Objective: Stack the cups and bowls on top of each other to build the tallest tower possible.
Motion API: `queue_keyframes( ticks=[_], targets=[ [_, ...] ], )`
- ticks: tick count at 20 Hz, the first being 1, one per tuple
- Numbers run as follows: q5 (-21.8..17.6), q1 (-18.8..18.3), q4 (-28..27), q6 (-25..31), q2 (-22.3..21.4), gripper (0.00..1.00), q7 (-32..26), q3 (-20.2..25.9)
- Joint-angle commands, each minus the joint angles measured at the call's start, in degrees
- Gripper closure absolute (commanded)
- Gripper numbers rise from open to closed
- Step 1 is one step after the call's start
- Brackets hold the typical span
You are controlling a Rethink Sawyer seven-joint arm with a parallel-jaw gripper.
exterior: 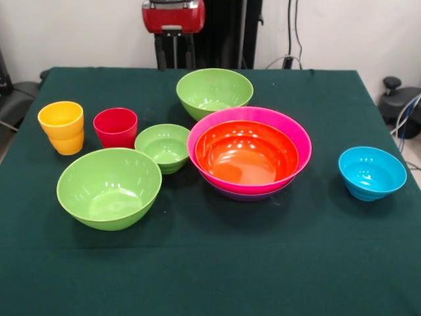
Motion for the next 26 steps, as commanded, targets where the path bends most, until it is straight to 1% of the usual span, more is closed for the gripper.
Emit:
queue_keyframes(
  ticks=[1, 3, 5, 8, 10, 14, 16, 19, 21, 25, 26],
  targets=[
    [-5.6, 3.7, -7.4, 2.1, 6.7, 0.0, -1.7, 1.4],
    [-6.3, 5.4, -8.9, 0.4, 8.7, 0.0, -0.4, -0.3],
    [-6.5, 5.8, -9.4, 0.1, 9.0, 0.0, 0.0, -0.7],
    [-6.2, 4.4, -8.9, 1.8, 7.9, 0.0, -0.9, 1.0],
    [-6.4, 4.0, -8.6, 2.0, 7.5, 0.0, -1.0, 1.2],
    [-7.2, 2.0, -9.3, 2.5, 8.7, 0.0, -2.2, 2.6],
    [-6.9, 0.3, -8.6, 4.0, 7.6, 0.0, -3.3, 4.1],
    [-6.4, -0.6, -8.3, 5.3, 6.9, 0.0, -4.0, 5.2],
    [-5.7, -2.0, -7.6, 6.7, 5.7, 0.0, -4.9, 6.6],
    [-5.7, -3.1, -7.6, 7.7, 5.7, 0.0, -5.6, 7.7],
    [-5.9, -2.8, -7.9, 7.5, 6.0, 0.0, -5.3, 7.4]
  ],
)
